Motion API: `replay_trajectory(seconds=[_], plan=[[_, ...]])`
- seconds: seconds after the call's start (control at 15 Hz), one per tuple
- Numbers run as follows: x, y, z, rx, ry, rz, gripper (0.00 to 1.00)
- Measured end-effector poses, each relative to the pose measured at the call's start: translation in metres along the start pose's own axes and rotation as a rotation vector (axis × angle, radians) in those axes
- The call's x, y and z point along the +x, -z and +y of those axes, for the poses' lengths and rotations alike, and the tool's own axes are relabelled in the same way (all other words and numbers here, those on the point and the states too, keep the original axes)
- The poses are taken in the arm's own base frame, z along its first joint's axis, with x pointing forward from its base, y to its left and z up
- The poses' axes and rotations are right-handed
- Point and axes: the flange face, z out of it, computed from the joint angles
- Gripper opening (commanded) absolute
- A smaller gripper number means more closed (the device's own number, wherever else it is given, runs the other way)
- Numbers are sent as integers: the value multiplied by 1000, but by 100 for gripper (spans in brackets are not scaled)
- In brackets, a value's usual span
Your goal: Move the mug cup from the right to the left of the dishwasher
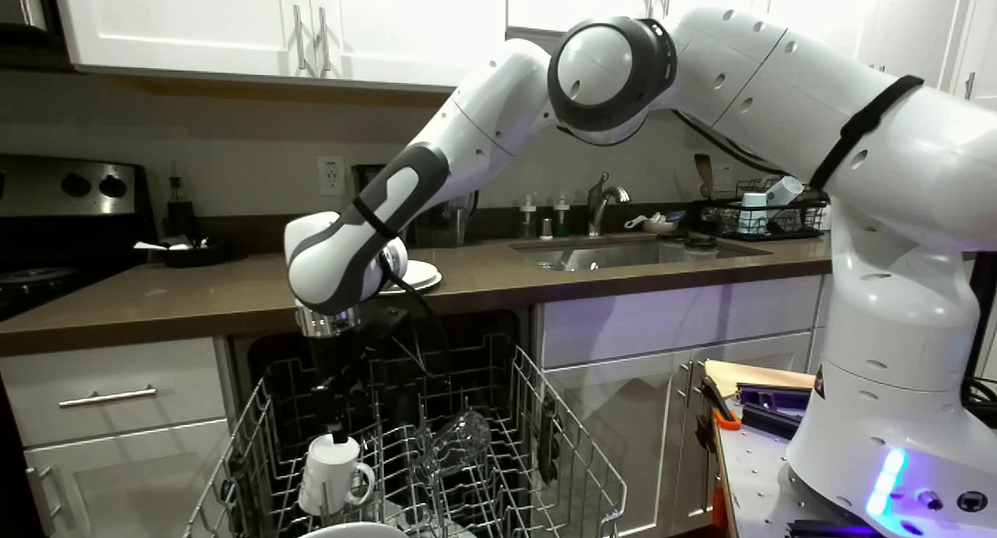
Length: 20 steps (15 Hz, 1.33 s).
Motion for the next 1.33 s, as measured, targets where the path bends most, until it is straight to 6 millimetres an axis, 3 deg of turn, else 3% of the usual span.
replay_trajectory(seconds=[0.33, 0.87, 1.33], plan=[[-17, 35, -11, 6, 18, -41, 100], [-60, 47, -40, 3, 57, -90, 100], [-86, 78, -25, -77, 55, 33, 100]])
